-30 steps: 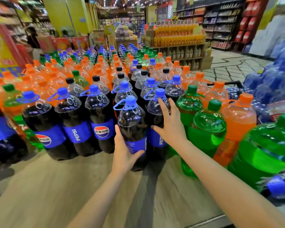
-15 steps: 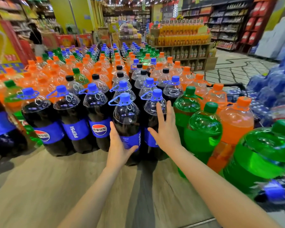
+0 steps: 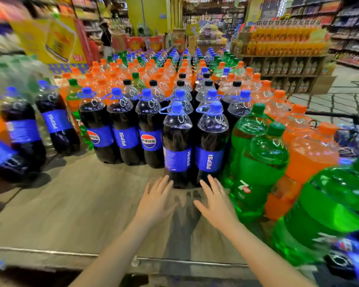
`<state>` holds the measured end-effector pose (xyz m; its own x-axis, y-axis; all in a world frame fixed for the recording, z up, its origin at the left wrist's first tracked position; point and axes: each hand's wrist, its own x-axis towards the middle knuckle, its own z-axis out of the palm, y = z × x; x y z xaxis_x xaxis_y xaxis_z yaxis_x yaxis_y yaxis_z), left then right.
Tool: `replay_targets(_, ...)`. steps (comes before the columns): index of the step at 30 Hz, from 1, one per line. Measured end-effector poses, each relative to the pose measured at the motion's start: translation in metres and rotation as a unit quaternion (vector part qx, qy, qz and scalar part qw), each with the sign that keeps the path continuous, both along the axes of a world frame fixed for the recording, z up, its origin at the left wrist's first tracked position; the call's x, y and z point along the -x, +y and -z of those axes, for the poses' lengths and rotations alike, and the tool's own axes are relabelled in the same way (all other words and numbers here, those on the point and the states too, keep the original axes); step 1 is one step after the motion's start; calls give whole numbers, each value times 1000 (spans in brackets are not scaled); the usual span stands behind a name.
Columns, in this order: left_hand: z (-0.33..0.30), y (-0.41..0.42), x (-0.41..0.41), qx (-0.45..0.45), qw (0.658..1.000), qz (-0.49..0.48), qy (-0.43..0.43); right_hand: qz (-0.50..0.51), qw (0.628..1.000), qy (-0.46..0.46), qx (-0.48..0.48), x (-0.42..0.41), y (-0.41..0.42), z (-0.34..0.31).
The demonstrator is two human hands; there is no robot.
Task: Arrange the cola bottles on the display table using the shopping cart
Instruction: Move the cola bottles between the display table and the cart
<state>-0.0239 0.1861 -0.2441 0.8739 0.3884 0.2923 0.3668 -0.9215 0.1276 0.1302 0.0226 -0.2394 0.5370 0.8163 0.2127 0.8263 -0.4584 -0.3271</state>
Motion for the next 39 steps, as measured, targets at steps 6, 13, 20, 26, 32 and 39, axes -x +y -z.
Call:
replay_targets(6,-7,-23,34,-68,997,5,29,-24,998,4,52,29,-47,-7)
replay_targets(13,-13,-68,76,-116,993,12,25,-22,999,-18,19,73,-124,-11)
replay_targets(20,-11,-143,102,-136,989,53,6,15,998,-12,54,104,-209,-13)
replay_targets(26,-13,-190,116,-142,988,60,26,-5,998,-26,60,108,-265,-11)
replay_targets(32,-5,-266,91,-124,991,58,2,-19,998,-18,61,80,-340,-18)
replay_targets(39,3,-390,15,-104,989,92,-41,-17,995,-3,97,18,-467,-12)
